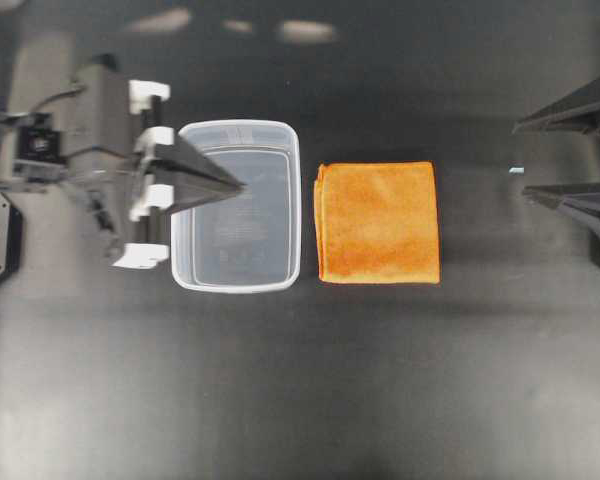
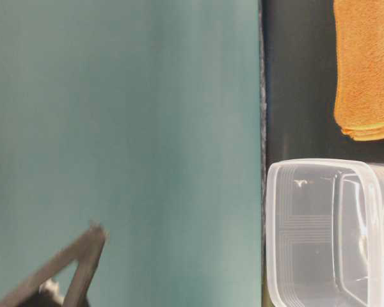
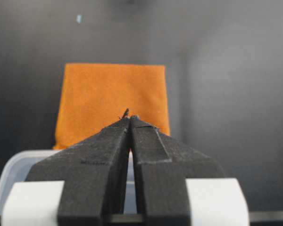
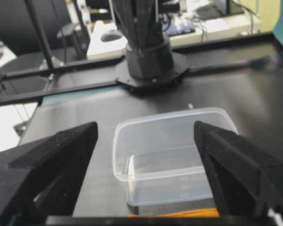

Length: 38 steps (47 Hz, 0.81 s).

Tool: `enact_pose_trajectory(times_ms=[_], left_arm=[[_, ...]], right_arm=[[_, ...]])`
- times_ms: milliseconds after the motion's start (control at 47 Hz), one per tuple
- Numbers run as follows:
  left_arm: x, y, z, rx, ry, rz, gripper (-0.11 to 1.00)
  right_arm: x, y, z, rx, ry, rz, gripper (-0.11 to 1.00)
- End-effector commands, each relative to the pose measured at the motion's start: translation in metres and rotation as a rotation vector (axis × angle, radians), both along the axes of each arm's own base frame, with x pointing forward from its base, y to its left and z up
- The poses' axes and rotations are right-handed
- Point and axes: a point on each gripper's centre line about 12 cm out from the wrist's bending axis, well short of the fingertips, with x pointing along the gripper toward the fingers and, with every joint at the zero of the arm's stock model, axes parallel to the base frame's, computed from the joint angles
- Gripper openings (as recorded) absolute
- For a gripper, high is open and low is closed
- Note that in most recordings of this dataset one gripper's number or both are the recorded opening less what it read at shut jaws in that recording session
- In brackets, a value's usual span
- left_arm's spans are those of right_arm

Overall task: Place the orange towel into the container with the left arm.
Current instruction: 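Move the left gripper inward over the clear plastic container, then reach the left gripper past the container and lower onto the orange towel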

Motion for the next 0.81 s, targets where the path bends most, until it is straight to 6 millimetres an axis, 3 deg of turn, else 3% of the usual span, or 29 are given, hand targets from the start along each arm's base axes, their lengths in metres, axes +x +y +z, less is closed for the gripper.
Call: enact_pose_trajectory(times_ms=[0, 106, 276, 361, 574, 787], left_arm=[[0.023, 0.004, 0.010, 0.003, 0.014, 0.012, 0.07], [0.045, 0.007, 0.008, 0.015, 0.083, 0.017, 0.25], [0.082, 0.010, -0.007, 0.027, 0.229, 0.019, 0.73], [0.098, 0.012, -0.019, 0.042, 0.310, 0.014, 0.89], [0.145, 0.011, -0.064, 0.099, 0.523, -0.035, 0.89], [0.181, 0.019, -0.089, 0.139, 0.604, -0.063, 0.89]], right_arm=[[-0.001, 0.000, 0.010, 0.007, -0.026, -0.002, 0.78], [-0.005, 0.000, 0.012, 0.012, -0.032, -0.002, 0.76], [-0.008, 0.000, 0.014, 0.012, -0.043, -0.002, 0.76], [-0.009, 0.000, 0.014, 0.012, -0.045, -0.002, 0.76], [-0.010, 0.000, 0.015, 0.010, -0.051, -0.002, 0.76], [-0.014, 0.000, 0.017, 0.008, -0.066, -0.002, 0.76]])
